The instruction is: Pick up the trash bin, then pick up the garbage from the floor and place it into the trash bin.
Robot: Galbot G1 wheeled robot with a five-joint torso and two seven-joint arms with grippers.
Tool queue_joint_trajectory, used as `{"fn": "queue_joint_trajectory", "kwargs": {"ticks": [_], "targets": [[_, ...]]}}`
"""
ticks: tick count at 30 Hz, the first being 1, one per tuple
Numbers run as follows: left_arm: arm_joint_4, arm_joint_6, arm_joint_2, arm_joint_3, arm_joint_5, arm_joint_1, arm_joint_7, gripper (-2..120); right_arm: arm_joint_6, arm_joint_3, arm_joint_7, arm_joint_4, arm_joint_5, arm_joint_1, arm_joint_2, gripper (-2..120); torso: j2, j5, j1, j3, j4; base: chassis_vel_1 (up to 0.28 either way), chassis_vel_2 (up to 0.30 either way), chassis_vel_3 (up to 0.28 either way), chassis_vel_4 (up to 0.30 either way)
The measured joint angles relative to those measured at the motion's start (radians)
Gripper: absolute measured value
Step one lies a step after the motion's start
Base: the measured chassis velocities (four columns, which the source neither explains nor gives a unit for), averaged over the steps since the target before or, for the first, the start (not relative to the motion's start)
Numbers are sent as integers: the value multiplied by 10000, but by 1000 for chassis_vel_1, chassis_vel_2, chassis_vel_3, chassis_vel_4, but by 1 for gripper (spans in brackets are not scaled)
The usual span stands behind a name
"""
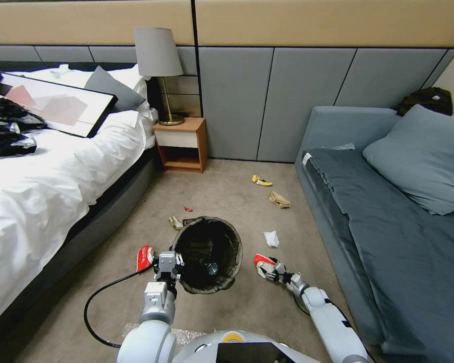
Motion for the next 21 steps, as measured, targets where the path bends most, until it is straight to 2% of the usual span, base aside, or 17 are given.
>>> {"fn": "queue_joint_trajectory", "kwargs": {"ticks": [5,6,9,10,12,21], "targets": [[0,-1,3,3,2,-5,-1,1,0,21,23,151,0,-168,29,25,0,0,0,0,1,0,0,0,0],[0,-1,3,3,2,-5,-1,1,0,21,23,151,0,-168,29,25,0,0,0,0,1,0,0,0,0],[0,-8,2,16,9,-9,0,1,-6,35,72,259,0,-250,35,10,0,0,0,0,1,0,0,0,0],[0,-8,2,16,9,-9,0,1,-6,35,72,259,0,-250,35,10,0,0,0,0,1,0,0,0,0],[0,-12,1,26,13,-19,0,1,-12,47,128,339,0,-288,36,0,0,0,0,0,1,0,0,0,0],[8,-18,2,52,14,-55,0,1,-17,69,192,475,82,-325,36,0,0,0,0,0,1,0,0,0,0]]}}
